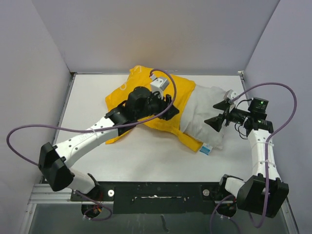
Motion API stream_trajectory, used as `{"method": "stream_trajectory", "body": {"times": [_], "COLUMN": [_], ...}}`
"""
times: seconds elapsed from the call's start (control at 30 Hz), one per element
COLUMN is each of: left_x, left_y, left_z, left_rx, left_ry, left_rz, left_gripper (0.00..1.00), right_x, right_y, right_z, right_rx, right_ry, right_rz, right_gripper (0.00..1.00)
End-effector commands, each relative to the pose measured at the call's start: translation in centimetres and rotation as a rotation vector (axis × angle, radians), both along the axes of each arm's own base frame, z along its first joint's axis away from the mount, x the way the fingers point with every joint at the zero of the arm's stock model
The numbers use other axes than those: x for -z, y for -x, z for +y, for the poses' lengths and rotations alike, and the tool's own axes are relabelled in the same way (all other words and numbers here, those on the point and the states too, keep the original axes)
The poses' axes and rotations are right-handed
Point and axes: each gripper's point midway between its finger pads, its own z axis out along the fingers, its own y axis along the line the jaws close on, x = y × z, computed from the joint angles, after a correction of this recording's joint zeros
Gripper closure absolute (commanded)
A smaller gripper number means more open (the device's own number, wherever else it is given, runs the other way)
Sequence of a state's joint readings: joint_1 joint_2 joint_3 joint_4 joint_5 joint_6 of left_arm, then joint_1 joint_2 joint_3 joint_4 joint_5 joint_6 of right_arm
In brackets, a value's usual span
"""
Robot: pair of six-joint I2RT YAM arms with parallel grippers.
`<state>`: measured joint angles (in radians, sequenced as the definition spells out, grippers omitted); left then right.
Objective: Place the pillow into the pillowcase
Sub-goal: Stuff the pillow into the pillowcase.
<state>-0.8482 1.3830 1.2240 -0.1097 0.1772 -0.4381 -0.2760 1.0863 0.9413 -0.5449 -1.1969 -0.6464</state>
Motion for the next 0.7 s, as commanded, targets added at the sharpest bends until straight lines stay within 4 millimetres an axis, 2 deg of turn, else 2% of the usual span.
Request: {"method": "stream_trajectory", "body": {"times": [0.0, 0.03, 0.13, 0.27, 0.4, 0.57, 0.6, 0.63, 0.67], "left_x": [3.8, 4.1, 5.1, 6.8, 8.9, 10.9, 11.0, 11.2, 11.0], "left_y": [-3.9, -4.6, -6.3, -8.2, -9.5, -10.4, -10.5, -10.5, -10.3], "left_z": [0.1, -0.6, -2.6, -4.4, -5.3, -5.1, -5.1, -5.2, -5.3], "left_rx": [-0.106, -0.107, -0.114, -0.129, -0.135, -0.144, -0.139, -0.133, -0.12], "left_ry": [-0.269, -0.285, -0.331, -0.394, -0.46, -0.543, -0.551, -0.556, -0.551], "left_rz": [-0.006, -0.015, -0.036, -0.046, -0.036, -0.038, -0.044, -0.045, -0.045], "left_gripper": [0.56, 0.6, 0.64, 0.62, 0.58, 0.58, 0.6, 0.67, 0.78], "right_x": [1.5, 1.9, 2.9, 3.6, 3.9, 4.4, 4.6, 4.8, 5.1], "right_y": [-2.1, -2.3, -2.8, -3.0, -3.1, -3.2, -3.2, -3.2, -3.2], "right_z": [-1.8, -2.1, -2.5, -2.5, -2.5, -2.4, -2.3, -2.1, -1.8], "right_rx": [0.12, 0.134, 0.16, 0.165, 0.169, 0.17, 0.165, 0.156, 0.146], "right_ry": [0.026, 0.034, 0.045, 0.045, 0.046, 0.058, 0.058, 0.059, 0.062], "right_rz": [0.059, 0.073, 0.105, 0.128, 0.136, 0.145, 0.149, 0.154, 0.161], "right_gripper": [0.07, 0.07, 0.07, 0.08, 0.08, 0.08, 0.08, 0.08, 0.09]}}
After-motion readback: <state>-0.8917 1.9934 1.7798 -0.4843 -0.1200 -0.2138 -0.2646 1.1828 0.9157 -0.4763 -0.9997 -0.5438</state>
